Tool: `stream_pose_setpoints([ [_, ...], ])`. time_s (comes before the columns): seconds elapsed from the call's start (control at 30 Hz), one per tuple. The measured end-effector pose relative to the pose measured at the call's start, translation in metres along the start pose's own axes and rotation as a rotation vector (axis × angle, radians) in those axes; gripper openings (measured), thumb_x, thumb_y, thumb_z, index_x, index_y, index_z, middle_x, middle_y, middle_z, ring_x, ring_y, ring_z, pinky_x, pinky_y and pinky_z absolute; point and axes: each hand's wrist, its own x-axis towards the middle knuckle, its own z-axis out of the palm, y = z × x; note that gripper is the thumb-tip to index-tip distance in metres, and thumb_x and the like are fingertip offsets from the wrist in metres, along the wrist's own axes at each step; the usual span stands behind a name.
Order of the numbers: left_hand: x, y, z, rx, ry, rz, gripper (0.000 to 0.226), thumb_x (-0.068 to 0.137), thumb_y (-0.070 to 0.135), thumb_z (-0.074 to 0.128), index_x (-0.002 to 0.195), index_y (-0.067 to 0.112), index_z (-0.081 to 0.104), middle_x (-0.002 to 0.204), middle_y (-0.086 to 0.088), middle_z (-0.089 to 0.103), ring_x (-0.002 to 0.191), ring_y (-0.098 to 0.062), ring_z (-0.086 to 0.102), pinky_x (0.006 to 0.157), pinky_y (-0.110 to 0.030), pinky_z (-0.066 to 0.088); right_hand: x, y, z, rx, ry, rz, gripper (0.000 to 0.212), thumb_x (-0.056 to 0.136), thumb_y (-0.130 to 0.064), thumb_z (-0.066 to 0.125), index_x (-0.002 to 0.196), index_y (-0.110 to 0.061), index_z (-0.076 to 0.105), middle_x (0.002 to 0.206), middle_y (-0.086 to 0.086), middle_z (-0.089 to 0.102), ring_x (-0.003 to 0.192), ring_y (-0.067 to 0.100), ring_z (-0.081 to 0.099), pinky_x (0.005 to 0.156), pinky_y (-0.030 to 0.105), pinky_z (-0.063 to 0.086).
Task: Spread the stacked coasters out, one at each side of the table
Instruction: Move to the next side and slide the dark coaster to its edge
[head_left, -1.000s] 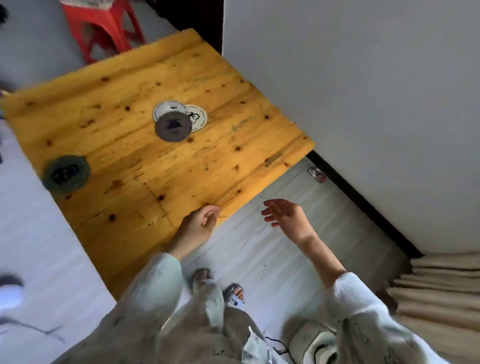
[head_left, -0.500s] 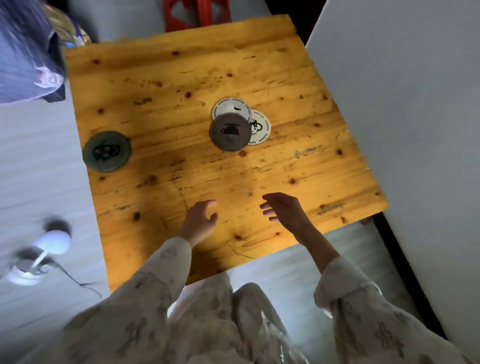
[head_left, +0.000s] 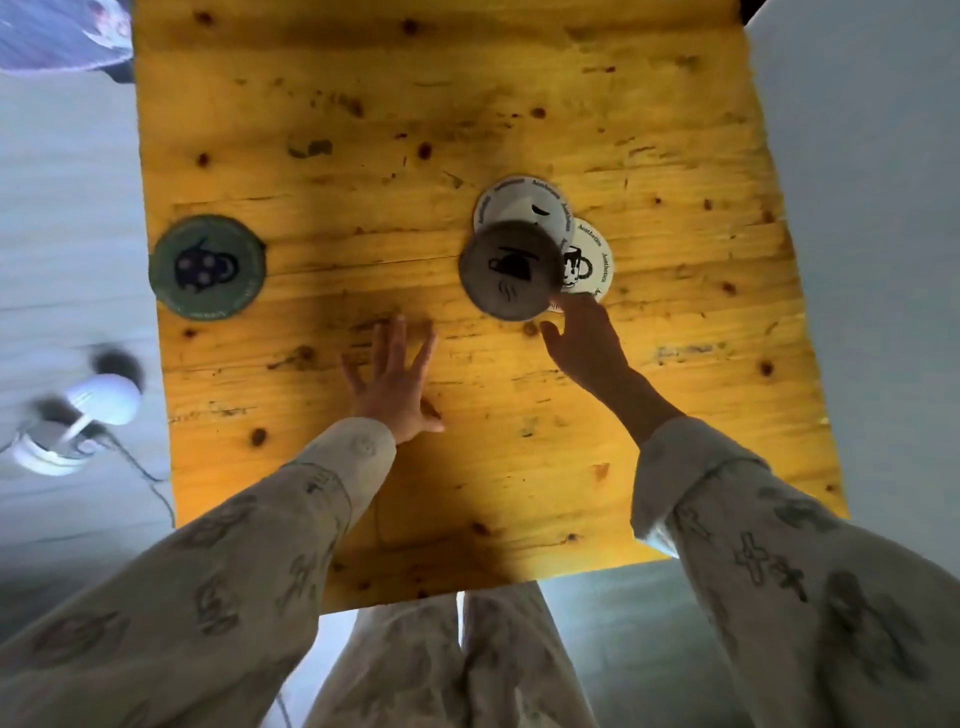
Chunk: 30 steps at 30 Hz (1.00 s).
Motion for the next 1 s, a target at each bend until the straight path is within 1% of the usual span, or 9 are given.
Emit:
stream_pose_setpoints([
  [0.1, 0.004, -0.004, 0.006, 0.017, 0.025, -0.022, 0.122, 0.065, 0.046, 0.072, 0.132, 0.041, -0.029, 0.151, 0.000, -0.033, 0.140, -0.024, -0.026, 0.108, -0.070, 0.002, 0.038, -0.008, -0.001, -0.147, -0.011, -0.114, 0.046, 0.090, -0.009, 0.049, 0.134, 0.002, 0.038, 0.140, 0.021, 0.041, 0.131, 0.034, 0.035, 0.107, 0.042, 0.029],
  [0.2, 0.005, -0.003, 0.009, 0.023, 0.047, -0.027, 0.121, 0.066, 0.046, 0.072, 0.125, 0.042, -0.033, 0.150, 0.001, -0.033, 0.140, -0.025, -0.026, 0.107, -0.070, 0.002, 0.069, -0.019, -0.002, -0.191, -0.019, -0.142, 0.067, 0.090, -0.025, 0.055, 0.145, -0.008, 0.021, 0.155, 0.015, 0.019, 0.143, 0.032, 0.017, 0.115, 0.043, 0.024],
  [0.27, 0.007, -0.003, 0.010, 0.016, 0.058, -0.029, 0.121, 0.065, 0.045, 0.072, 0.124, 0.043, -0.034, 0.147, 0.003, -0.037, 0.139, -0.024, -0.026, 0.106, -0.069, 0.002, 0.084, -0.024, 0.000, -0.300, -0.047, -0.210, 0.077, 0.089, -0.033, 0.057, 0.147, -0.008, 0.014, 0.157, 0.015, 0.012, 0.145, 0.032, 0.012, 0.117, 0.044, 0.020],
  [0.33, 0.008, -0.004, 0.012, 0.003, 0.073, -0.032, 0.121, 0.064, 0.045, 0.072, 0.124, 0.044, -0.033, 0.145, 0.005, -0.038, 0.140, -0.023, -0.026, 0.107, -0.069, 0.002, 0.094, -0.029, 0.002, -0.388, -0.090, -0.249, 0.080, 0.086, -0.037, 0.059, 0.146, -0.007, 0.014, 0.156, 0.016, 0.016, 0.143, 0.035, 0.015, 0.117, 0.044, 0.020],
  [0.47, 0.005, -0.004, 0.011, -0.013, 0.082, -0.042, 0.121, 0.063, 0.044, 0.073, 0.124, 0.045, -0.031, 0.151, 0.005, -0.030, 0.140, -0.021, -0.025, 0.107, -0.068, 0.001, 0.096, -0.033, 0.003, -0.467, -0.084, -0.267, 0.077, 0.080, -0.034, 0.067, 0.141, -0.010, 0.026, 0.145, 0.017, 0.031, 0.132, 0.040, 0.029, 0.105, 0.050, 0.035],
  [0.57, 0.005, -0.003, 0.010, -0.016, 0.076, -0.049, 0.121, 0.064, 0.043, 0.073, 0.124, 0.046, -0.032, 0.151, 0.006, -0.031, 0.140, -0.021, -0.025, 0.108, -0.067, 0.000, 0.085, -0.034, 0.004, -0.491, -0.092, -0.287, 0.074, 0.078, -0.030, 0.070, 0.139, -0.011, 0.031, 0.143, 0.016, 0.034, 0.130, 0.038, 0.032, 0.101, 0.051, 0.037],
  [0.73, 0.003, -0.001, 0.008, 0.003, 0.077, -0.058, 0.119, 0.065, 0.044, 0.073, 0.134, 0.042, -0.024, 0.152, 0.005, -0.029, 0.141, -0.021, -0.023, 0.109, -0.067, 0.002, 0.039, -0.018, 0.020, -0.485, -0.135, -0.325, 0.076, 0.077, -0.025, 0.071, 0.140, -0.014, 0.029, 0.145, 0.012, 0.032, 0.133, 0.034, 0.029, 0.103, 0.048, 0.037],
  [0.9, 0.002, 0.002, 0.008, -0.012, 0.065, -0.059, 0.117, 0.068, 0.040, 0.072, 0.137, 0.040, -0.022, 0.152, 0.004, -0.029, 0.141, -0.024, -0.023, 0.109, -0.066, 0.002, -0.023, 0.003, 0.041, -0.453, -0.190, -0.321, 0.077, 0.076, -0.024, 0.072, 0.139, -0.013, 0.030, 0.148, 0.010, 0.028, 0.135, 0.031, 0.028, 0.104, 0.047, 0.037],
  [1.0, -0.005, 0.006, 0.014, -0.050, 0.083, -0.056, 0.106, 0.074, 0.033, 0.068, 0.141, 0.034, -0.015, 0.154, 0.002, -0.023, 0.142, -0.025, -0.021, 0.111, -0.064, 0.001, -0.054, 0.015, 0.052, -0.449, -0.213, -0.317, 0.077, 0.077, -0.025, 0.071, 0.140, -0.012, 0.027, 0.147, 0.009, 0.030, 0.135, 0.030, 0.029, 0.105, 0.045, 0.037],
])
